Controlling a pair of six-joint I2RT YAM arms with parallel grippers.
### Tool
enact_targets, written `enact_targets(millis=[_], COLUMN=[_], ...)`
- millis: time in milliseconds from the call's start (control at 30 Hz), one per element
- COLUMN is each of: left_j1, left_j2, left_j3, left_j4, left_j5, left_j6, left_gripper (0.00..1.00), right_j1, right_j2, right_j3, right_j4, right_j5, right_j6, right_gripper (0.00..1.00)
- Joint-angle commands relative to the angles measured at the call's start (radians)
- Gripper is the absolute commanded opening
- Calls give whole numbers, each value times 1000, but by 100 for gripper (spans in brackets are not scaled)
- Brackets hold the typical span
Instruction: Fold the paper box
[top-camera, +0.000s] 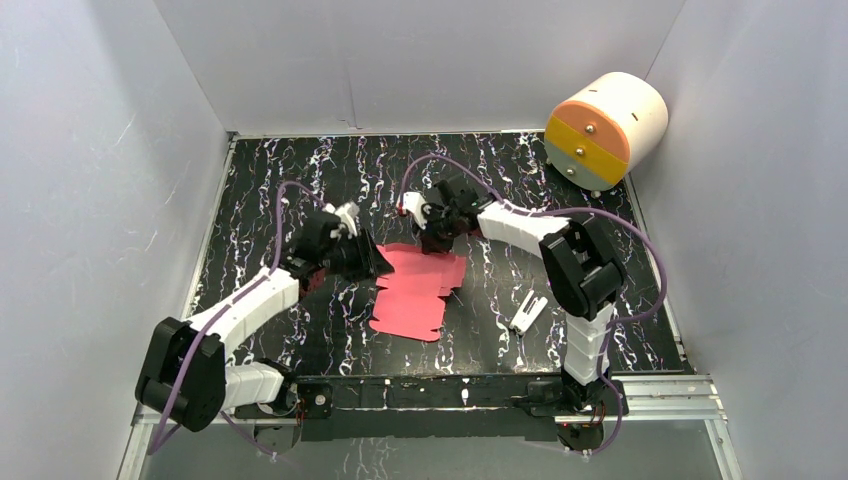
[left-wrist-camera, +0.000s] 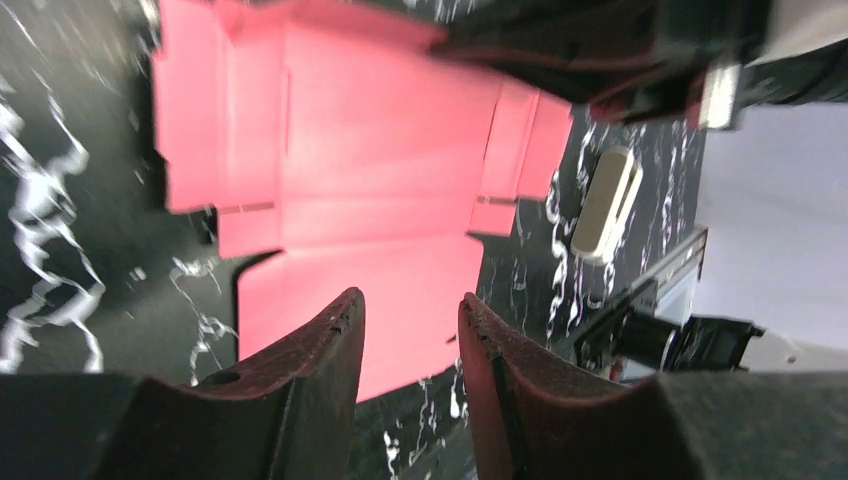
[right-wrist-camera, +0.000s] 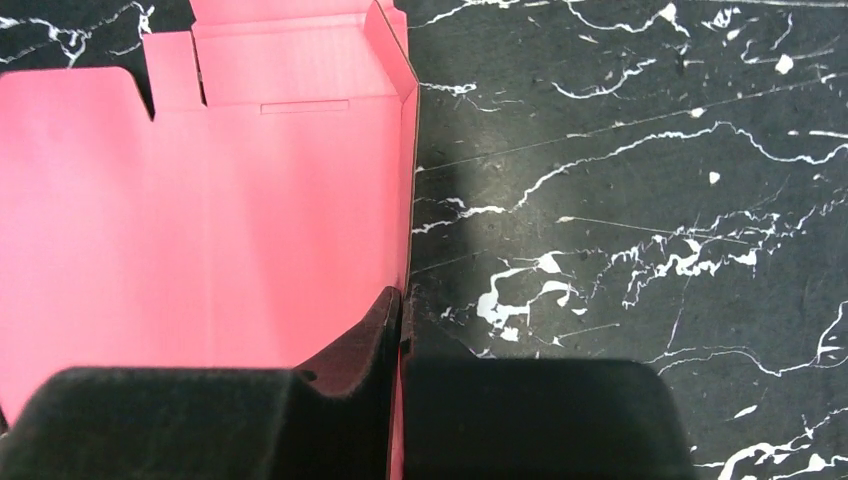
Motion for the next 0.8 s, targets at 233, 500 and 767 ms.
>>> enact_targets(millis=[233,500,767], left_j1=[-79,-87,-91], left_j2=[11,47,78], left_j3=[-234,-294,-298], left_j4=[311,393,397], left_j5=[48,47,57], left_j6=[-193,-220,-226], left_gripper=[29,26,22], right_j1=[99,136,138], right_j2=[-112,-105,-147], right_j3=[-237,-355,-339], right_j4=[431,598,572], right_j5=[248,329,311], right_j6=[-148,-222,-232], right_gripper=[0,0,0])
